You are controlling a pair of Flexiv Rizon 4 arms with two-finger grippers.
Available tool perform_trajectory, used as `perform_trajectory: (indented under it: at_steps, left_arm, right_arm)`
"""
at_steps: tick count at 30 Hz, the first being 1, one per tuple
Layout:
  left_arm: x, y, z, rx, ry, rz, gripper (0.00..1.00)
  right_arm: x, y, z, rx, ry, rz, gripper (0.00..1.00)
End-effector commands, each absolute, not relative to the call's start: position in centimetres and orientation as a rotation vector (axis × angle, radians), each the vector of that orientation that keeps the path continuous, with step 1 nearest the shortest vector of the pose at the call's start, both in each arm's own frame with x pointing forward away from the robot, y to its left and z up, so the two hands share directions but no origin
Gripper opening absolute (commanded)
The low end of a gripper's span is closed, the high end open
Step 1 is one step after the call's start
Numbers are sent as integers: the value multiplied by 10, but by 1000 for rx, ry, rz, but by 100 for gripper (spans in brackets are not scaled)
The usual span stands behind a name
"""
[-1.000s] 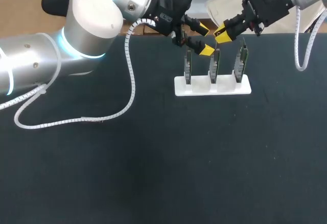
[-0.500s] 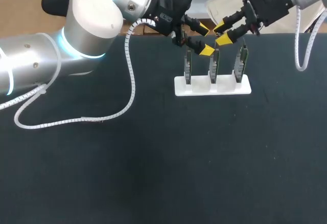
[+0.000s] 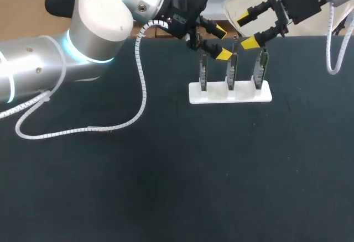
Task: Pick up the optical module with the left hand, and insert it into the network port with the right hand.
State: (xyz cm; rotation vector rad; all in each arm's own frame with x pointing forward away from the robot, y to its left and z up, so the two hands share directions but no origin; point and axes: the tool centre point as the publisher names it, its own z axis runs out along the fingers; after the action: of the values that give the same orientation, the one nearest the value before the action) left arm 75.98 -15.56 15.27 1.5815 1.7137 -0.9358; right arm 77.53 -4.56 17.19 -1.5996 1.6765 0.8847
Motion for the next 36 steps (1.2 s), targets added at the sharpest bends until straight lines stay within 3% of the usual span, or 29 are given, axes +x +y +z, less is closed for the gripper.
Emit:
perform_trajectory:
  at_steps: [1,10,11,12,13,36]
  left_arm:
    - [762,-157,153,1587,1718,-936,100]
    - [762,-157,153,1587,1718,-936,100]
    - [762,-157,153,1587,1718,-936,100]
    - [762,-157,153,1587,1718,-936,100]
    - [762,-157,153,1587,1718,-936,100]
    - [762,-157,153,1587,1718,-936,100]
  right_arm:
    - [772,-53,175,-1581,1677,890,100]
    - [770,-60,180,-1564,1666,905,100]
    - [770,-60,180,-1562,1665,903,83]
    - [770,-61,181,-1559,1650,905,27]
    - [770,-61,182,-1559,1649,908,0]
    - [782,-32,187,-1594,1580,908,0]
